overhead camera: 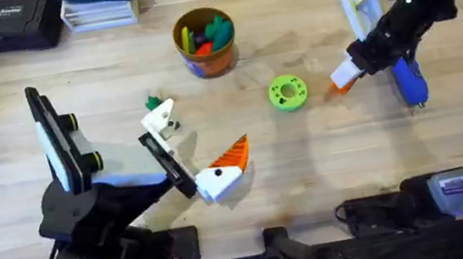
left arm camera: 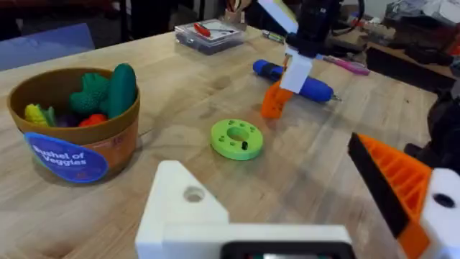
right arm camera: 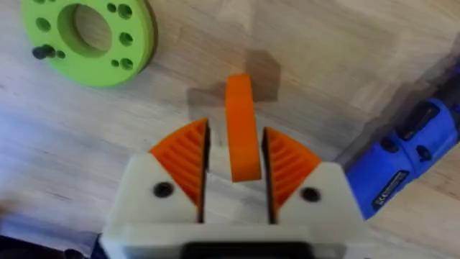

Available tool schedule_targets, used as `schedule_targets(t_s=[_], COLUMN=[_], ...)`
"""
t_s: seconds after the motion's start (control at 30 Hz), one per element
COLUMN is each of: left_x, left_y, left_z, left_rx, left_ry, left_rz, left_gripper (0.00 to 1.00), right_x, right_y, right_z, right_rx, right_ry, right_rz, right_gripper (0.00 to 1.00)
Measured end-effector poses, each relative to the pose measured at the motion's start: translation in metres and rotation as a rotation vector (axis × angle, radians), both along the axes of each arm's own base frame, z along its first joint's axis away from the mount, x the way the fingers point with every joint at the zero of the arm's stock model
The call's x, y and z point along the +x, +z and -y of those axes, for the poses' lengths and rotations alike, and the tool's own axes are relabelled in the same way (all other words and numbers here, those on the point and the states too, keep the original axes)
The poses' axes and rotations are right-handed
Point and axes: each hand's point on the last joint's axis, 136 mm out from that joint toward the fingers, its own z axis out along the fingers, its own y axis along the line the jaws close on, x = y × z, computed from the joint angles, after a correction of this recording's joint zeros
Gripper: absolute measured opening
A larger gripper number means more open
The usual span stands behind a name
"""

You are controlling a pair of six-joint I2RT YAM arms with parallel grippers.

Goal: Pick up the gripper from the table and insert it into the empty holder that is missing its gripper. Then pick up a screw, insert it into the mounting hole, and use the screwdriver to tighten it. Finally, clean up the table by picking up the vegetable and placing it into the bucket.

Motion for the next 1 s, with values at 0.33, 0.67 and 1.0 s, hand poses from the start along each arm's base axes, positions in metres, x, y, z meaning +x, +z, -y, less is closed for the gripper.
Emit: schedule_targets(t_s=[0.33,0.67,1.0], left_x=[0.0,0.0,0.0], left_y=[0.0,0.0,0.0], left_z=[0.0,0.0,0.0], left_rx=[0.0,0.0,0.0], left_ry=[0.0,0.0,0.0], left_rz=[0.0,0.0,0.0], left_gripper=[0.987,0.988,0.987], right_x=[-0.002,-0.034,-0.069], right_y=[0.008,0.111,0.16], right_z=[0.006,0.006,-0.007], right_rx=[-0.036,0.001,0.224], right_ry=[0.0,-0.021,-0.083], right_rz=[0.012,0.342,0.654], right_gripper=[0.009,0.008,0.008])
